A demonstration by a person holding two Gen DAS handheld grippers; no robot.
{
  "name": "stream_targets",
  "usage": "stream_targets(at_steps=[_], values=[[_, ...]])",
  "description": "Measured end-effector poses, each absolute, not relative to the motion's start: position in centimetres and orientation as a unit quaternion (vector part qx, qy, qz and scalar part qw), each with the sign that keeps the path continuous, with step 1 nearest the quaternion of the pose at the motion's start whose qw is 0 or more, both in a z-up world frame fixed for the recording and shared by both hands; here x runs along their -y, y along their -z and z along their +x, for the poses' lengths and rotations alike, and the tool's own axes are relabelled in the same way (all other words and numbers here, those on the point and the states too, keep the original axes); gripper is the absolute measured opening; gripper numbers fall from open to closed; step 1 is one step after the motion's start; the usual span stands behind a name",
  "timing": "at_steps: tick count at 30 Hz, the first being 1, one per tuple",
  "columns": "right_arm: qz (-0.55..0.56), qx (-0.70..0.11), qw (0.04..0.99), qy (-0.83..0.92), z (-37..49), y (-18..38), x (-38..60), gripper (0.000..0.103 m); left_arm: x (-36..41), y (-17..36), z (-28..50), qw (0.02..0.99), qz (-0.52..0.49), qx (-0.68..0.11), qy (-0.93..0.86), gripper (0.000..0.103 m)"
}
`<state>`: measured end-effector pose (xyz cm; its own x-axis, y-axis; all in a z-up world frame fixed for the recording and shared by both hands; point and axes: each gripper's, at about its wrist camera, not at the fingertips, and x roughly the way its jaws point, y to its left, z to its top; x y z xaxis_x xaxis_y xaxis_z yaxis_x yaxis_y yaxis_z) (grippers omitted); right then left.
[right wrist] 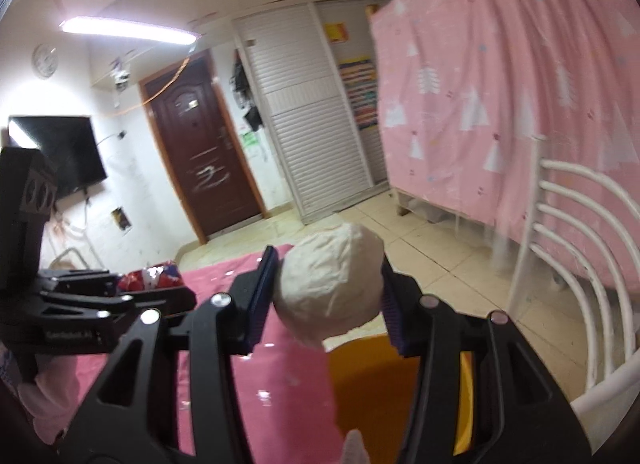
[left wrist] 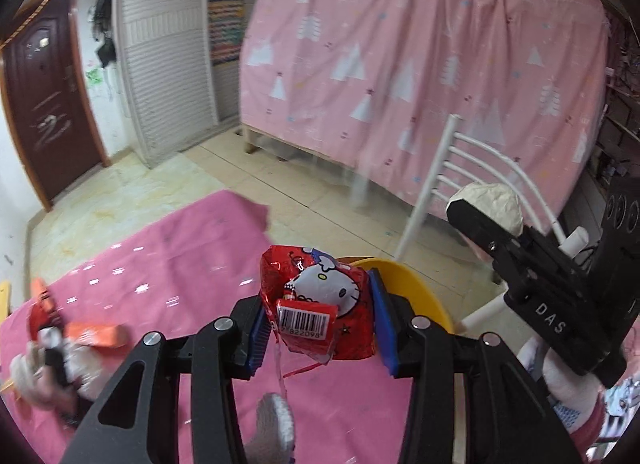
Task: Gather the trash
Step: 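Carry both items over the yellow bin and open both grippers to drop them, then grasp the white knit hat with the left gripper while the right grasps the white plastic bag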
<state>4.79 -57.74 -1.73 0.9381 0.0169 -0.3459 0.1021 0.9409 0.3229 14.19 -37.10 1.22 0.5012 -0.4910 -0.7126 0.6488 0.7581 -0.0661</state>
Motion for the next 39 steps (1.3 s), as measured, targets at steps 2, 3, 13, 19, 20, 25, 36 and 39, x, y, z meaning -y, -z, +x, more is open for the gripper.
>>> stream_targets(at_steps=[2, 3, 13, 19, 20, 25, 36, 39], values=[[0.177, -0.179, 0.967, 0.030, 4.5, 2.5, 58.9, 0.046, 39.3, -0.7, 14.8, 0.850, 0.098, -0.388, 0.342, 0.036], [0.177, -0.181, 0.967, 0.037, 4.5, 2.7, 59.4, 0.046, 40.1, -0.4, 15.0, 0.846, 0.092, -0.395, 0.345, 0.036], [0.208, -0.198, 0.956, 0.050, 4.9, 4.8, 62.4, 0.047, 44.8, 2.5, 18.2, 0.822, 0.055, -0.451, 0.342, 0.053], [0.215, -0.213, 0.952, 0.035, 5.9, 5.7, 62.2, 0.059, 42.6, 2.2, 18.3, 0.832, 0.041, -0.450, 0.322, 0.055], [0.214, -0.215, 0.952, 0.034, 6.0, 5.7, 62.1, 0.061, 42.0, 2.0, 18.1, 0.834, 0.038, -0.449, 0.319, 0.055], [0.203, -0.220, 0.954, 0.024, 6.3, 5.7, 60.9, 0.061, 38.8, 0.7, 17.1, 0.845, 0.027, -0.434, 0.311, 0.055], [0.145, -0.230, 0.962, -0.037, 6.9, 4.0, 52.5, 0.061, 31.0, -3.3, 15.7, 0.874, 0.014, -0.390, 0.290, 0.057], [0.142, -0.235, 0.960, -0.054, 7.4, 3.7, 50.6, 0.061, 28.4, -3.9, 15.5, 0.881, 0.009, -0.382, 0.279, 0.058]])
